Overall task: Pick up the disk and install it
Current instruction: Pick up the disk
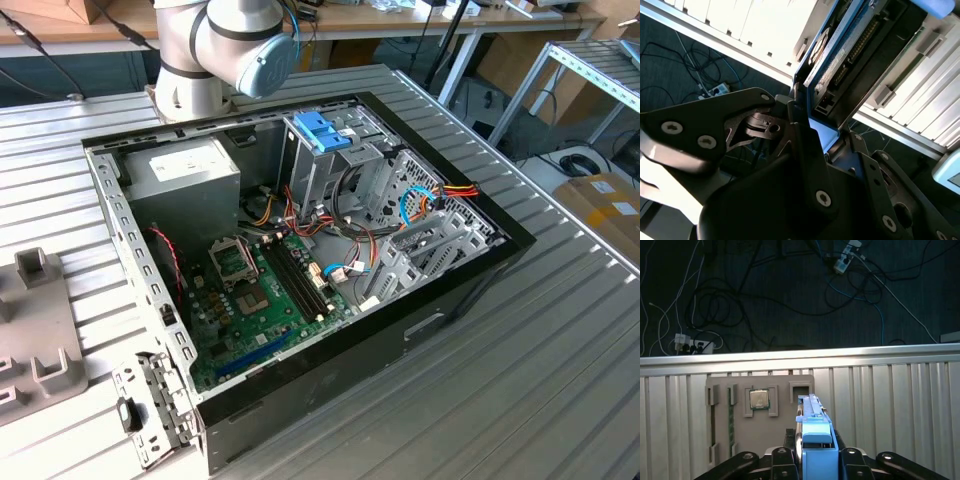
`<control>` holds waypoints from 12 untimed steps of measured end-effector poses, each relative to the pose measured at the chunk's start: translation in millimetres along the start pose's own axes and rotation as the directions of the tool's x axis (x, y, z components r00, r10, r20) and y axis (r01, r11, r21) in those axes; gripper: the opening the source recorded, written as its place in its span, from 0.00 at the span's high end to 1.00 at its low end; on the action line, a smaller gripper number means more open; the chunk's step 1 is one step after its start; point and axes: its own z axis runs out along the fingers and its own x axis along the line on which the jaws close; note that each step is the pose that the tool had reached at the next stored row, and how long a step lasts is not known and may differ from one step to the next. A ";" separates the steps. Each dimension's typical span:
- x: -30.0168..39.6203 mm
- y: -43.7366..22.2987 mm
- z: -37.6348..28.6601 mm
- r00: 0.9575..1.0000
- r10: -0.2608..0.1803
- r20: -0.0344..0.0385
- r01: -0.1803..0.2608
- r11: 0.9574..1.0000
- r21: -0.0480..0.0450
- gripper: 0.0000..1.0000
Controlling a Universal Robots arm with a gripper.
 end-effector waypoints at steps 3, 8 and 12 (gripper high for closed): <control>-0.1 0.1 -1.8 1.000 0.000 0.000 0.000 1.000 0.000 0.63; -0.1 0.2 -4.3 1.000 0.000 0.000 0.000 1.000 0.000 0.63; -0.1 0.3 -5.8 1.000 0.000 0.000 0.000 1.000 0.000 0.63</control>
